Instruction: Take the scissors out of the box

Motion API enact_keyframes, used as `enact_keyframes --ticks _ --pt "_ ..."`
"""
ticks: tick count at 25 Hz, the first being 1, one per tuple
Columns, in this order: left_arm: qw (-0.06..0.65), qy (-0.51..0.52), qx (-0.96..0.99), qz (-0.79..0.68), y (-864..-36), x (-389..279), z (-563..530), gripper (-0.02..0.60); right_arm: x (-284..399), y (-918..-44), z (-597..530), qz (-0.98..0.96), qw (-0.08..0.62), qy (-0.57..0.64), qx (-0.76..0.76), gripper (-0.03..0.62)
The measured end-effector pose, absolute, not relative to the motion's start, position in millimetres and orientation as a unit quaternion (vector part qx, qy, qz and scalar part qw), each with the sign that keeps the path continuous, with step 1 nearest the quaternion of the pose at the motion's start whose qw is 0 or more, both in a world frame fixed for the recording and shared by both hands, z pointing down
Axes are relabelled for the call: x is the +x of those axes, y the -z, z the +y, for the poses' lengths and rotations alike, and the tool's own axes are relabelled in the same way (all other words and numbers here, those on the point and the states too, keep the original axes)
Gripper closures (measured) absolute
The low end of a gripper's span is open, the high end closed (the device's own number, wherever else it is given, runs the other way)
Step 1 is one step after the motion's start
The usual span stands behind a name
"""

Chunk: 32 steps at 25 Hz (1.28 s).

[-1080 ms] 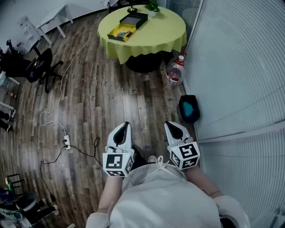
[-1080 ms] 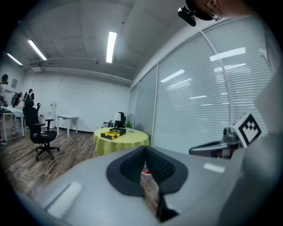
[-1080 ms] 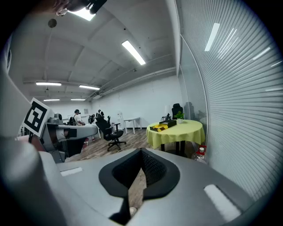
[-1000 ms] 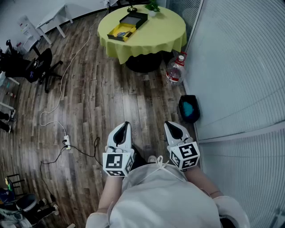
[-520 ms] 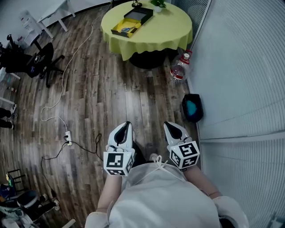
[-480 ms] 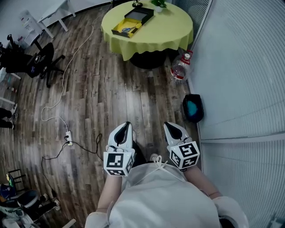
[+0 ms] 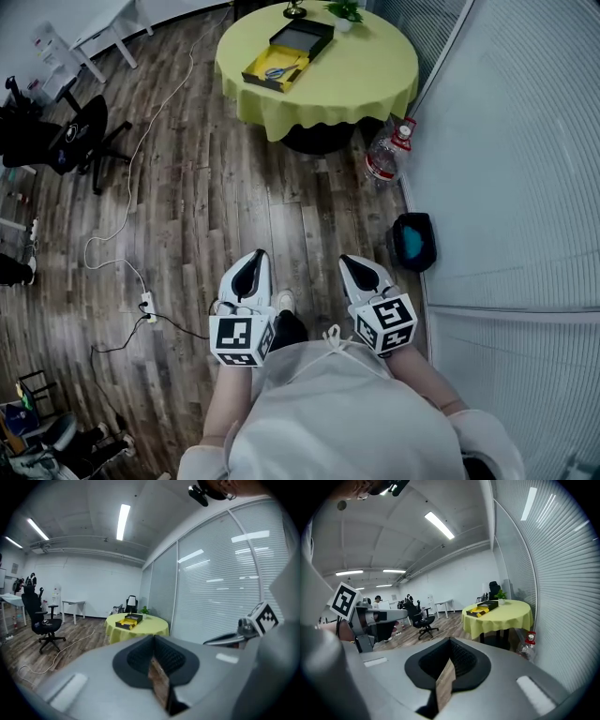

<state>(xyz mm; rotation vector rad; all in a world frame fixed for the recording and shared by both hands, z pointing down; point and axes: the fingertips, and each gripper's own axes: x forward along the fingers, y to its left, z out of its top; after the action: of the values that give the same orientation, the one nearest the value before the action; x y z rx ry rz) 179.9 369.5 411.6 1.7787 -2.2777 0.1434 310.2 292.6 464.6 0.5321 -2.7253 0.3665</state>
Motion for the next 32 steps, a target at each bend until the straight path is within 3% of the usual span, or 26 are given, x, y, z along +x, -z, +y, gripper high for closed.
enact_keyframes --ticks 13,23,32 --pt "0.116 -0.024 0.602 -0.79 -399 -14 338 0.575 135 -461 246 -0.949 0.172 -0.161 0.209 0.595" --pt "0.149 -0.023 0.59 -0.793 -426 -74 297 0.575 70 -483 196 -0.945 0.198 -0.168 0.201 0.595" --pt "0.14 -0.034 0.579 -0.802 -416 -131 188 0.575 3 -489 79 -0.948 0.196 -0.171 0.18 0.595"
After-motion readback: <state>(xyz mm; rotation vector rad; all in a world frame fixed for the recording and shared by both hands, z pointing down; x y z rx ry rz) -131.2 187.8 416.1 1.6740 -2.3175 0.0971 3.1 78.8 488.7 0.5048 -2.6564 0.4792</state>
